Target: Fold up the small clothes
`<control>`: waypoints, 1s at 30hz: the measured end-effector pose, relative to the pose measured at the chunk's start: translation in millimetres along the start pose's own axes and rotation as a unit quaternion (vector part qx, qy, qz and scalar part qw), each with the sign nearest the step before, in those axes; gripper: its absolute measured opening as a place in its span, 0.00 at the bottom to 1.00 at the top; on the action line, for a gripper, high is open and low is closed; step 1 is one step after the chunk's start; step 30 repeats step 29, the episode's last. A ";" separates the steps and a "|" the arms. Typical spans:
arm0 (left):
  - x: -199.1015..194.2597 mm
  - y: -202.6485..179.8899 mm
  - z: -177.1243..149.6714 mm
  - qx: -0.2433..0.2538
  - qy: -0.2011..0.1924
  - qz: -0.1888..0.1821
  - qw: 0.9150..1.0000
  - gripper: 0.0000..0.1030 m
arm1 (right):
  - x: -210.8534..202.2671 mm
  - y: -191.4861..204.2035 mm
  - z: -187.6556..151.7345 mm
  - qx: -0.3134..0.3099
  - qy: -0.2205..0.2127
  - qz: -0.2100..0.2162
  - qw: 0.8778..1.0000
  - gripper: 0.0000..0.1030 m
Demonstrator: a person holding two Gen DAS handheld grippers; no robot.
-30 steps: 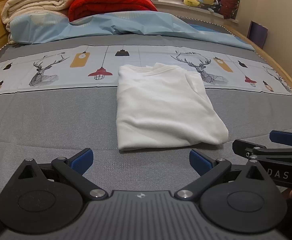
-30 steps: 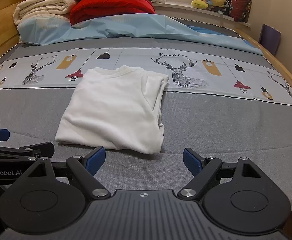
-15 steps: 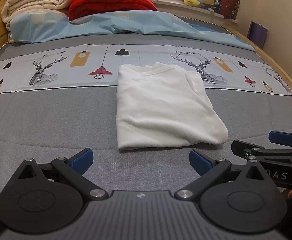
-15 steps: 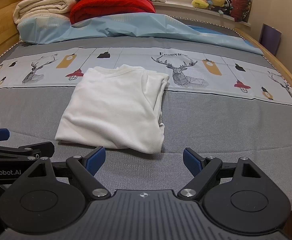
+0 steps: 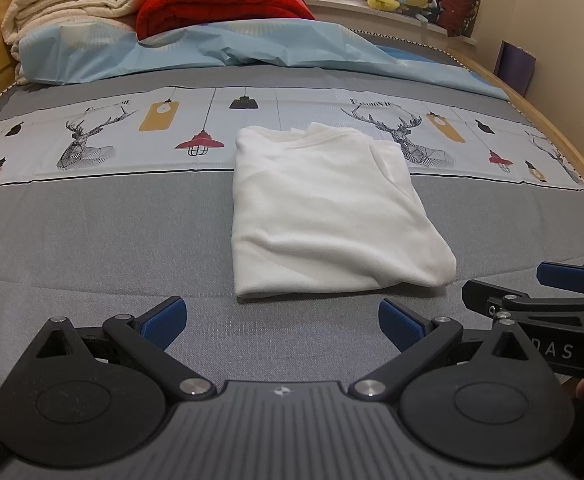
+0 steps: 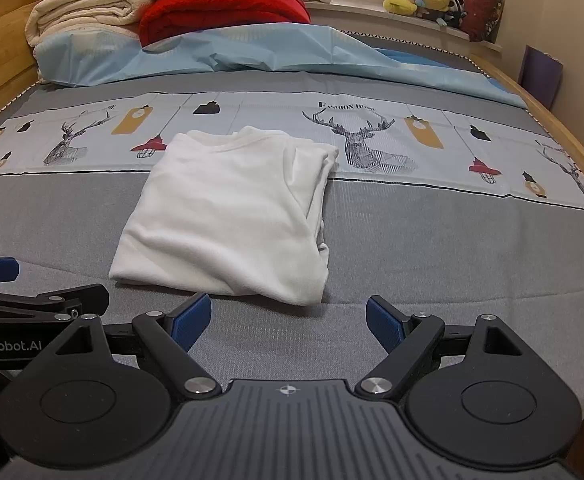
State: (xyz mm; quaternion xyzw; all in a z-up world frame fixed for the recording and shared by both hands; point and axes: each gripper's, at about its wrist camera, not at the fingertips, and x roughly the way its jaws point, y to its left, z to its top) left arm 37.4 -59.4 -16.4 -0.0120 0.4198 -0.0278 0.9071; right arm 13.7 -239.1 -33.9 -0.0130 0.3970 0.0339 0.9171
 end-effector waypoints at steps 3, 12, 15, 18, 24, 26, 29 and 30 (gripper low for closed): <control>1.1 -0.5 -1.2 -0.001 0.001 0.001 1.000 0.99 | 1.4 -1.3 0.1 -0.001 0.002 0.001 1.000 0.83; 1.5 -0.6 -1.7 -0.002 0.002 0.000 1.000 0.99 | 1.7 -3.3 1.9 -0.001 0.004 0.002 1.000 0.83; 2.0 -0.4 -0.9 -0.003 0.002 0.000 1.000 0.99 | 2.1 -3.7 1.6 0.000 0.005 0.002 1.000 0.83; 2.2 -0.2 -0.8 -0.003 0.003 0.000 1.000 0.99 | 1.9 -4.1 1.6 0.000 0.006 0.002 1.000 0.83; 2.1 0.0 -0.6 -0.002 0.002 -0.001 1.000 0.99 | 2.4 -4.2 1.9 0.000 0.006 0.002 1.000 0.83; 2.2 0.3 -0.3 -0.002 0.002 -0.001 1.000 0.99 | 2.7 -4.3 2.1 0.000 0.006 0.002 1.000 0.83; 2.2 0.3 -0.2 -0.003 0.003 -0.001 1.000 0.99 | 2.7 -4.5 2.3 -0.001 0.006 0.003 1.000 0.83; 2.2 0.3 -0.2 -0.003 0.003 -0.001 1.000 0.99 | 2.7 -4.5 2.3 -0.001 0.006 0.003 1.000 0.83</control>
